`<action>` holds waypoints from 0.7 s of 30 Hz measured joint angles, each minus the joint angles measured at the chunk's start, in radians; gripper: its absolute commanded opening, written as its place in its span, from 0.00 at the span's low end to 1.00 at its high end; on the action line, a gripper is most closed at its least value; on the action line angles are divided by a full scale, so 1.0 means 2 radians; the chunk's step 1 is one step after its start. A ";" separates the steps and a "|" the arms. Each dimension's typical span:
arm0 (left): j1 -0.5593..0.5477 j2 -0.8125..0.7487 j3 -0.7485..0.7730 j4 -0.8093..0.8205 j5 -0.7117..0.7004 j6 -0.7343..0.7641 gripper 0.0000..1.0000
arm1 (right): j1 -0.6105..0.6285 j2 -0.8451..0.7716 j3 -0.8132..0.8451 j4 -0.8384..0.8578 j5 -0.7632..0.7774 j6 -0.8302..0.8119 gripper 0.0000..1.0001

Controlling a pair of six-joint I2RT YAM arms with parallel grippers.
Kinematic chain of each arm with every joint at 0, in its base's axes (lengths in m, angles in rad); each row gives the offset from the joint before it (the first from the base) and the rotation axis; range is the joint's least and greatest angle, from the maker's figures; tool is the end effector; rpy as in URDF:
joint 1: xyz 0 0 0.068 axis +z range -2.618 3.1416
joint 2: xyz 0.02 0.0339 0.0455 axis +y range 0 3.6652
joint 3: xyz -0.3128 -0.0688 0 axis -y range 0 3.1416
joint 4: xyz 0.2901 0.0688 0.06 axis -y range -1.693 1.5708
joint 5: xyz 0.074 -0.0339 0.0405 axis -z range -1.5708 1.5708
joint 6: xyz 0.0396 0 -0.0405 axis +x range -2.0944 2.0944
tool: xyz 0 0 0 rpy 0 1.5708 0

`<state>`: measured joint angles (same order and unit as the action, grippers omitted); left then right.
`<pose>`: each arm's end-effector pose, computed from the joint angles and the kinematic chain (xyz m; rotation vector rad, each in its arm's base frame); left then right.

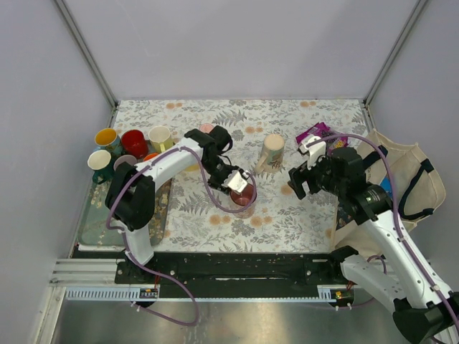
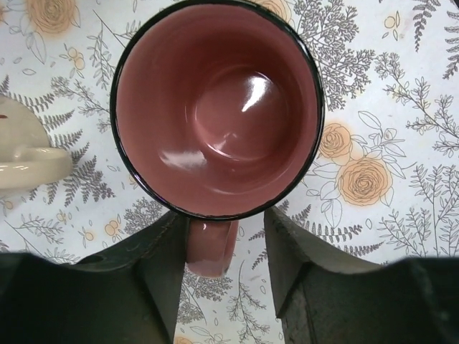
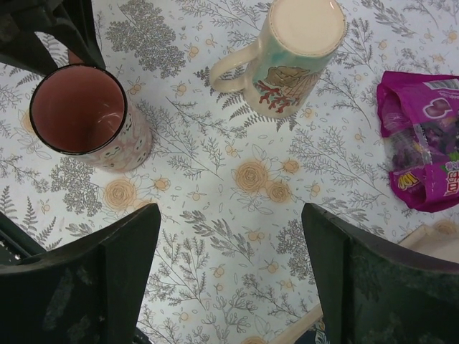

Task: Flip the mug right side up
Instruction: Move the cup to the tray.

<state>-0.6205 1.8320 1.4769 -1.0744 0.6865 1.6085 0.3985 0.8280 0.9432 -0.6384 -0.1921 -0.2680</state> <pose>0.3177 -0.2579 0.2675 2.3639 1.0870 -0.7312 0.1699 0.0797 0.3805 -0.7945 1.9392 0.2800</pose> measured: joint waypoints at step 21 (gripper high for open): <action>-0.014 -0.030 -0.078 0.154 -0.065 -0.295 0.45 | -0.001 0.054 0.004 0.022 -0.001 0.028 0.88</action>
<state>-0.6495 1.7725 1.3216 -0.7658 0.5556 1.0183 0.3969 0.9356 0.9504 -0.5945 -0.1940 -0.2119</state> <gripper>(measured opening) 0.500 0.884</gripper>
